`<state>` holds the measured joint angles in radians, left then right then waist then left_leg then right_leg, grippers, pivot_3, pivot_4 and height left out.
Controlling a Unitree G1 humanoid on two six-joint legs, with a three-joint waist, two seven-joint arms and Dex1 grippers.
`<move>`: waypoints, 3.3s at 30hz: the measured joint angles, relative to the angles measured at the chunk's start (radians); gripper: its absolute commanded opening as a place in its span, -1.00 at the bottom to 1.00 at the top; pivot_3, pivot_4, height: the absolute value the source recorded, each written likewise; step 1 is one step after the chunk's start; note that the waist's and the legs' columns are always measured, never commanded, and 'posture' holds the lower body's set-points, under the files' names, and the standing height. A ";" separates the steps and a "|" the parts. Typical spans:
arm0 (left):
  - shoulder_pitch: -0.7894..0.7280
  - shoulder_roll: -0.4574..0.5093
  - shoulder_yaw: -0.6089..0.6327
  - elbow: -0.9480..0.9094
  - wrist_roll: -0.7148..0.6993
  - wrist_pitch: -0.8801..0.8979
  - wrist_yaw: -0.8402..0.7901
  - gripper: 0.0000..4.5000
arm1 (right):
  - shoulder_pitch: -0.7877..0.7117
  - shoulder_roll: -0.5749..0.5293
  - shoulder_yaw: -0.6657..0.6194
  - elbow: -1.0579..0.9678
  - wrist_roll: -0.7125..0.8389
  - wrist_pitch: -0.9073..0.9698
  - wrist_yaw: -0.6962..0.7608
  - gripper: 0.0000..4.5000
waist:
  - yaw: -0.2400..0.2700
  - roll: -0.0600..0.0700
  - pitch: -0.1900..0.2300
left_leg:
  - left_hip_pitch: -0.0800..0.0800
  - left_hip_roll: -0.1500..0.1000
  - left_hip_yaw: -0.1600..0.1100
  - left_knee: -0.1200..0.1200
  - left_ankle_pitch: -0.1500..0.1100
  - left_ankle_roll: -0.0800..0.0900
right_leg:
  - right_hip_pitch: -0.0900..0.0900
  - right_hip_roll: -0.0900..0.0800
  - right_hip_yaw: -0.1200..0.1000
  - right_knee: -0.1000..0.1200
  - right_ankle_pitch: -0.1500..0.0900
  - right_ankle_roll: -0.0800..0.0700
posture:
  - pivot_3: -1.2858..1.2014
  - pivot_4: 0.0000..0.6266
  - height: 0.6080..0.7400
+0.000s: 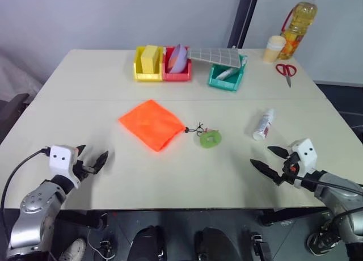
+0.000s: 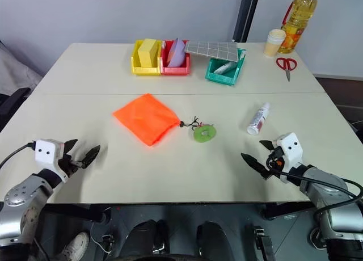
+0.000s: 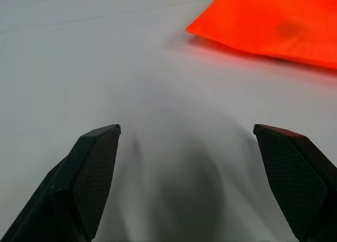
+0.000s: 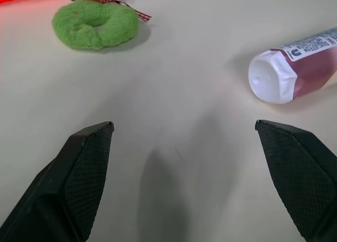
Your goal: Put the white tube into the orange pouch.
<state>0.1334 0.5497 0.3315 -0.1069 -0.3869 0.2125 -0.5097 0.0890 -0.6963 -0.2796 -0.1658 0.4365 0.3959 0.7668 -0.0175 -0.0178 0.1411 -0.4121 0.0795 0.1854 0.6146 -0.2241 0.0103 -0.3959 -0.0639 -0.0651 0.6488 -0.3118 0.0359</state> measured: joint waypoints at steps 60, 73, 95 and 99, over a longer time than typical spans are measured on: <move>-0.467 -0.198 -0.652 -0.101 0.662 0.248 0.213 -0.98 | -0.042 0.037 0.194 -0.323 0.119 0.189 -0.014 1.00 | 0.007 -0.001 0.002 | -0.013 0.000 -0.002 0.013 0.001 0.006 | -0.003 0.002 -0.001 0.006 0.004 0.007 | 0.03 -0.52 1.00; -0.447 -0.211 -0.471 -0.146 0.508 0.237 0.147 -0.99 | -0.112 0.086 0.126 -0.263 0.074 0.153 -0.140 1.00 | 0.005 -0.001 0.002 | -0.013 0.000 -0.002 0.016 0.001 0.006 | -0.003 0.002 -0.001 0.008 0.004 0.007 | 0.03 -0.52 1.00; -0.402 -0.225 -0.391 -0.163 0.287 0.311 0.062 -0.99 | -0.208 0.289 0.056 -0.057 -0.162 0.081 -0.560 1.00 | 0.002 -0.001 0.002 | -0.012 0.000 -0.001 0.017 0.003 0.003 | -0.005 0.002 0.000 0.016 0.006 0.012 | 0.03 -0.52 1.00; -0.402 -0.219 -0.391 -0.163 0.282 0.310 0.058 -0.99 | -0.258 0.340 0.038 -0.006 -0.188 0.092 -0.643 1.00 | 0.001 -0.001 0.002 | -0.012 0.000 -0.001 0.017 0.006 -0.002 | -0.005 0.002 0.000 0.016 0.006 0.012 | 0.03 -0.52 1.00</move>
<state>-0.2684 0.3302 -0.0596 -0.2700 -0.1050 0.5228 -0.4516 -0.1695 -0.3561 -0.2411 -0.1722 0.2483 0.4877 0.1243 -0.0166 -0.0183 0.1428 -0.4244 0.0795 0.1845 0.6315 -0.2181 0.0082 -0.4013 -0.0618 -0.0654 0.6649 -0.3058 0.0480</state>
